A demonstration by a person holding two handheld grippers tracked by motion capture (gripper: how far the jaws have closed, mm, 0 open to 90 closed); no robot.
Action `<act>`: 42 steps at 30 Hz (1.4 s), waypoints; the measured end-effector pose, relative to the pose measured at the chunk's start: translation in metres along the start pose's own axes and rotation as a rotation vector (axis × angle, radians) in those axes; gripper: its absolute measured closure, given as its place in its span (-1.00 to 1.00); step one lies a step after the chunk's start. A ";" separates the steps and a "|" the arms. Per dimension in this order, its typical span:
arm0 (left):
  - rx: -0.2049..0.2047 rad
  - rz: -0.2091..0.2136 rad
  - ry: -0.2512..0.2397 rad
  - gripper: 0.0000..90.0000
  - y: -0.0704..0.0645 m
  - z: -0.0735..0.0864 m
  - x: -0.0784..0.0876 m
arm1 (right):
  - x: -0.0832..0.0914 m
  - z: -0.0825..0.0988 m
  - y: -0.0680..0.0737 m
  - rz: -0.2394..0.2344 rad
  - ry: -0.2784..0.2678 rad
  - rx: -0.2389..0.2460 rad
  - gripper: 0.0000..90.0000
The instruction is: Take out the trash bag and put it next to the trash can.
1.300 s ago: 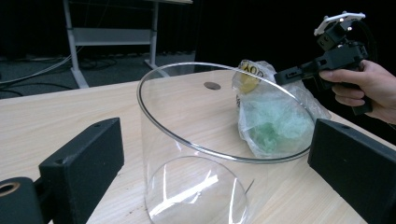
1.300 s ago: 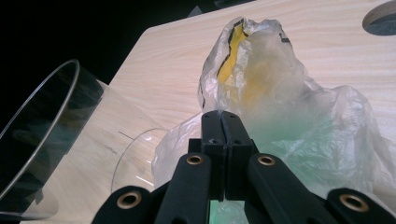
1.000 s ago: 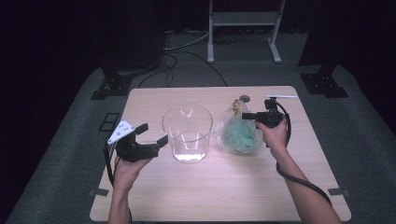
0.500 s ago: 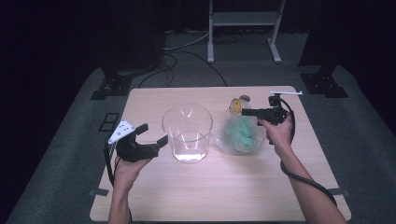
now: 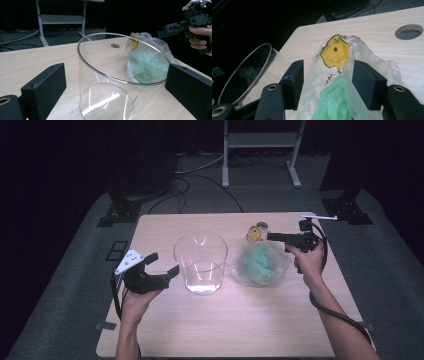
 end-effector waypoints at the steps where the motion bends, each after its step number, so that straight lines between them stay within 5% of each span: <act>1: 0.000 -0.001 0.001 -0.95 0.000 0.000 0.000 | 0.002 0.000 -0.001 -0.001 -0.002 0.001 -0.08; 16: 0.005 -0.004 0.001 -0.95 0.001 0.001 0.000 | 0.027 0.015 -0.011 -0.028 -0.022 0.010 -0.10; 42: 0.010 -0.004 0.010 -0.95 0.002 0.003 -0.001 | 0.051 0.066 -0.039 -0.029 -0.015 -0.001 -0.14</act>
Point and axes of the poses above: each handheld gripper's, and its own axes: x roughly backward along the jaws, z roughly out of its underside, y roughly to its left, the point moved 3 cm from there along -x, roughly forward along the jaws, and after that the axes turned 8 degrees about y, right-handed, at the moved point
